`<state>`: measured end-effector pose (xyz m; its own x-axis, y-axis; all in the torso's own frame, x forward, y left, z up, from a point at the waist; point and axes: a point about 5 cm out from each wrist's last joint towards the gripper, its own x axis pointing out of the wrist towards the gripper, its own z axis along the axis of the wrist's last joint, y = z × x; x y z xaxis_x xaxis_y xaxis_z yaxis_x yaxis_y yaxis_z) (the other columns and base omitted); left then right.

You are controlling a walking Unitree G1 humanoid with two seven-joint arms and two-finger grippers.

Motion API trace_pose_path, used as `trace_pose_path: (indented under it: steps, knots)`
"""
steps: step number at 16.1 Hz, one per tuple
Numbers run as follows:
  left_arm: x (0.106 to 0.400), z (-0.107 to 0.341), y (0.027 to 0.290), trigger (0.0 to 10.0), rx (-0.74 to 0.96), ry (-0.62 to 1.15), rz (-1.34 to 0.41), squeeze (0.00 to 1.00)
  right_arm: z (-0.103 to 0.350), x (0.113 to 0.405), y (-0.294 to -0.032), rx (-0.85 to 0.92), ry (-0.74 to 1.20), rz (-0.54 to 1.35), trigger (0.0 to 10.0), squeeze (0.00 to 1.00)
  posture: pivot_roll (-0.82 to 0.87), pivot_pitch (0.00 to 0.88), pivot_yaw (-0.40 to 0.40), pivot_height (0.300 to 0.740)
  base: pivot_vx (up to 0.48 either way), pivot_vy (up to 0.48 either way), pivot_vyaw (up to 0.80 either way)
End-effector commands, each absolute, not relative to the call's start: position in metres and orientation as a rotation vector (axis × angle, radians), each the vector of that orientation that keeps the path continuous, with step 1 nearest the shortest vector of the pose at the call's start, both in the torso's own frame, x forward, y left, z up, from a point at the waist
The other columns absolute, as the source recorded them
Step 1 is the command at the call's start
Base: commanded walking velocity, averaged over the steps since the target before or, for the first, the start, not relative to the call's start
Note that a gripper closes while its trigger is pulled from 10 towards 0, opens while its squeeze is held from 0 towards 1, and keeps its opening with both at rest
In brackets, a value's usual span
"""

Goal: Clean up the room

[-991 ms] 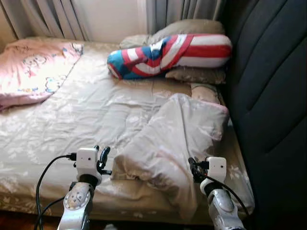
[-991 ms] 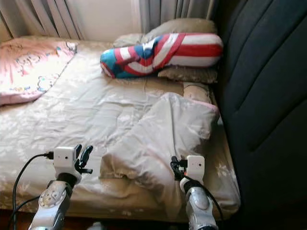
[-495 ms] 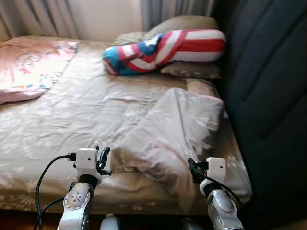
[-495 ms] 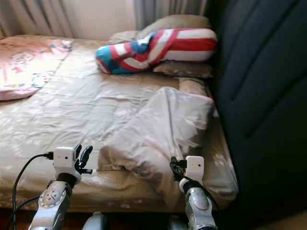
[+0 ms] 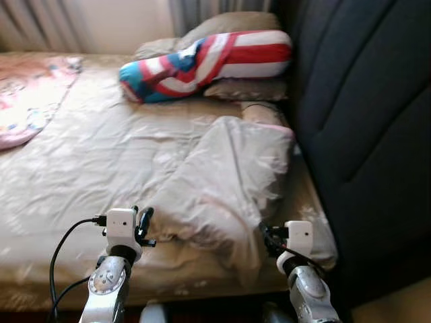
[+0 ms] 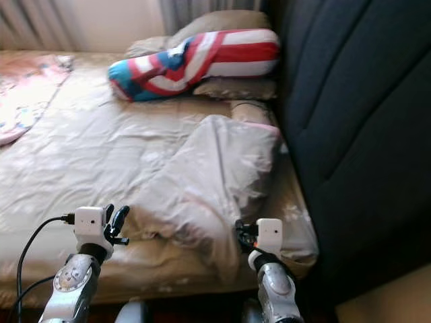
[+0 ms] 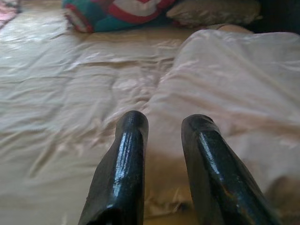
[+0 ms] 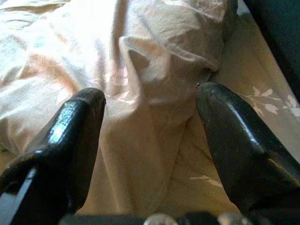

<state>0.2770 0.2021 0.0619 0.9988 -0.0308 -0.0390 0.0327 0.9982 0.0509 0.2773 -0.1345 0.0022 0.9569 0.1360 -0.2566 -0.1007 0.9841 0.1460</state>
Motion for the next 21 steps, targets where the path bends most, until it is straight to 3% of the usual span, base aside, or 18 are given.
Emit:
trace_pose_path:
  steps: [1,3,8,15,16,17,21]
  knots:
    - [0.278,0.061,0.202,10.0,0.049,0.049,-0.034,0.00,0.003,0.278,-0.135,0.121,0.259,0.132,10.0,0.00,0.07,0.090,-0.064,0.653,0.251,0.000,0.00]
    - [0.278,0.062,0.202,10.0,0.048,0.047,-0.034,0.00,0.004,0.278,-0.134,0.122,0.257,0.138,10.0,0.00,0.07,0.086,-0.062,0.653,0.259,0.000,0.80]
    - [0.280,0.064,0.202,10.0,0.047,0.040,-0.035,0.00,0.003,0.278,-0.134,0.133,0.266,0.136,10.0,0.00,0.07,0.078,-0.062,0.653,0.301,0.000,0.00]
    - [0.279,0.065,0.201,10.0,0.052,0.038,-0.035,0.00,-0.005,0.277,-0.134,0.130,0.345,0.124,10.0,0.00,0.07,0.094,-0.062,0.653,0.000,0.000,0.00]
    - [0.279,0.065,0.202,10.0,0.052,0.040,-0.035,0.00,-0.007,0.277,-0.133,0.138,0.367,0.123,10.0,0.09,0.07,0.098,-0.059,0.653,0.000,0.000,0.00]
    - [0.279,0.064,0.202,10.0,0.052,0.043,-0.036,0.00,-0.009,0.278,-0.133,0.145,0.403,0.115,10.0,1.00,0.07,0.099,-0.057,0.653,0.000,0.000,0.00]
    - [0.280,0.068,0.204,10.0,0.058,0.041,-0.046,0.00,-0.010,0.289,-0.131,0.193,0.535,0.038,10.0,1.00,0.09,0.125,-0.032,0.653,0.000,0.000,0.00]
